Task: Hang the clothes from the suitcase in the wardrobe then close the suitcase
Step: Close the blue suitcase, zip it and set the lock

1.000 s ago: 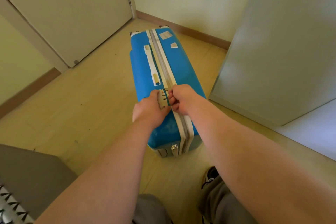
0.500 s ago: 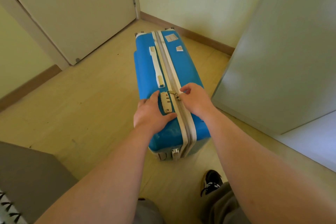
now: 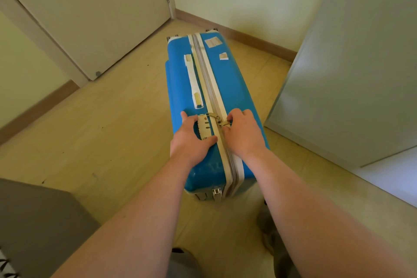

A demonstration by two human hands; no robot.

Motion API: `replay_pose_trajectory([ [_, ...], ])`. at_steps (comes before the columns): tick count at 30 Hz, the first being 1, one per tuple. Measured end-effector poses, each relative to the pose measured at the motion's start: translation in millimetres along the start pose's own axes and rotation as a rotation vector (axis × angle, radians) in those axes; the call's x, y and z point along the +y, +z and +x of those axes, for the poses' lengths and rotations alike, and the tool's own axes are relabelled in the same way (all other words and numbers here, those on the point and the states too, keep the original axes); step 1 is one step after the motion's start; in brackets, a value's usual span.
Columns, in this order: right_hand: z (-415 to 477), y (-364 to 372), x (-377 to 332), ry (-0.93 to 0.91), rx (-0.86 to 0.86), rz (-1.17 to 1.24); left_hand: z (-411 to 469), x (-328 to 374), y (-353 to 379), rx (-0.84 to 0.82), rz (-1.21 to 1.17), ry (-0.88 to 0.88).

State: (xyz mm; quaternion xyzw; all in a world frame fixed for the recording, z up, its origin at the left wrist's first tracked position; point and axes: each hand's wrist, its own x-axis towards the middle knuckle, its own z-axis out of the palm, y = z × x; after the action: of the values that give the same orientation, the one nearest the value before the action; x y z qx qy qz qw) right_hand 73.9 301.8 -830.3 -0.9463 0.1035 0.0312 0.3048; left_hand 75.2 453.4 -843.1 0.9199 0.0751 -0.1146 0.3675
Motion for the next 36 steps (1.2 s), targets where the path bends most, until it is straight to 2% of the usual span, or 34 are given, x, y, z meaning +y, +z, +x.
replay_pose_trajectory([
  [7,7.5,1.2,-5.4,-0.14,0.021,-0.069,20.2,-4.4,-12.8,-0.018,-0.077,0.005],
  [10,12.0,3.4,-13.9,-0.195,-0.044,0.197,25.9,-5.7,-15.9,-0.026,-0.078,0.018],
  [12,14.9,4.3,-17.0,-0.213,-0.128,0.283,26.4,-7.4,-16.2,-0.031,-0.082,0.031],
  [17,21.0,7.2,-13.7,-0.215,-0.031,0.13,26.2,-14.6,-19.3,-0.042,-0.115,0.037],
  [25,19.3,32.4,-17.8,-0.318,0.069,-0.09,23.6,-32.6,-32.5,-0.055,-0.184,0.048],
  [33,0.5,38.1,-17.5,-0.341,0.06,-0.135,25.4,-37.5,-41.0,-0.179,-0.093,0.146],
  [36,2.0,35.2,-13.5,-0.212,0.042,-0.013,24.7,-34.5,-41.5,-0.221,-0.087,0.156],
])
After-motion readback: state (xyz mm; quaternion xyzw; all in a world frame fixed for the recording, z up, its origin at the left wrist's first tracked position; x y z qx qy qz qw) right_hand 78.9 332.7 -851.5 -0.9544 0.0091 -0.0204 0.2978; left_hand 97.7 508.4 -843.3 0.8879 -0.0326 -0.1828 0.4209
